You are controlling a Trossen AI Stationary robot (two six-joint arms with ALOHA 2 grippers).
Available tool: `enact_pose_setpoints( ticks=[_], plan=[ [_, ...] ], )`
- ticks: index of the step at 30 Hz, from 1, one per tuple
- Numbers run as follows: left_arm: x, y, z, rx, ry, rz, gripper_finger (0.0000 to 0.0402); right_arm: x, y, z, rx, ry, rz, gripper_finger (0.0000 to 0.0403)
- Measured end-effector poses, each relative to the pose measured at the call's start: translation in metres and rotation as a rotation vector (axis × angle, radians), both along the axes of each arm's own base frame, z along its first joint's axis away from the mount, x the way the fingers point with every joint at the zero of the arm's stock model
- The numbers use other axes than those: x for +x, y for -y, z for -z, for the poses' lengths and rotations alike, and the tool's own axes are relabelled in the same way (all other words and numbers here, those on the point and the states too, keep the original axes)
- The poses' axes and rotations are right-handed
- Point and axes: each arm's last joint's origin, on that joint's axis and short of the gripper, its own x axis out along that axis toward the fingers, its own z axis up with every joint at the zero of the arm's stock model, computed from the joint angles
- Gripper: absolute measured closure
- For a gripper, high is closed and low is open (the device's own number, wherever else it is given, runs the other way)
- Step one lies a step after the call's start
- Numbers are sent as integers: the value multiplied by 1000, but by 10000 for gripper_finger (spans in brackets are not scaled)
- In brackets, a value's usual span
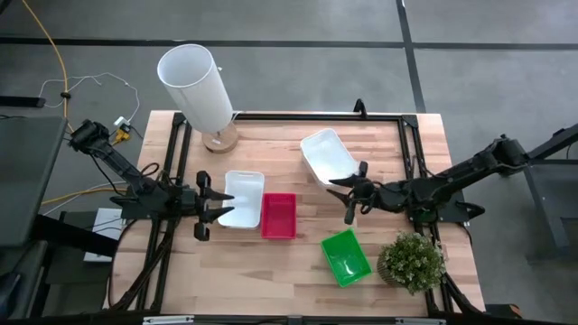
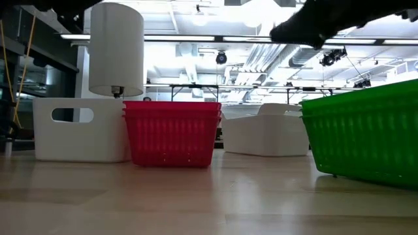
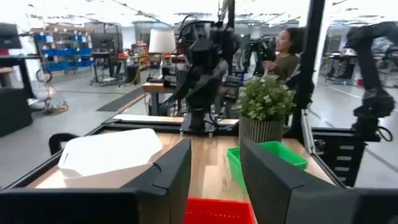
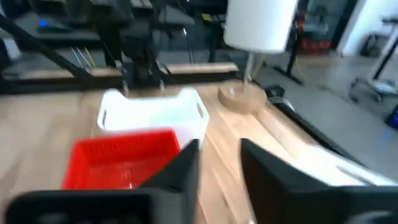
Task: Stack baskets by color
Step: Stack the left white bin on top of the stacked white bins
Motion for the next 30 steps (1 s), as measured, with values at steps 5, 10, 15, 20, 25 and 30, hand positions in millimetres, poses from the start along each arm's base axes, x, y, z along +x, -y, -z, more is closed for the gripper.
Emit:
enact_pose_setpoints(
  ticks=[5,10,15,20,25,30],
  plan=[
    [-7,3,-3,10,9,10,273,-30,8,13,84,-48,62,390],
    [-9,4,-2,13,-1,-11,273,-64,19,43,198,68,40,400],
    [-8,4,-2,18,-9,-14,273,-80,24,50,210,176,-50,402],
    [-7,5,10,41,-101,-14,273,-88,25,65,218,167,-86,402],
    [-4,7,18,-1,-140,-14,273,-91,26,76,244,145,-74,402],
    [6,15,12,33,-190,13,263,-91,26,75,243,149,-73,403]
  ],
)
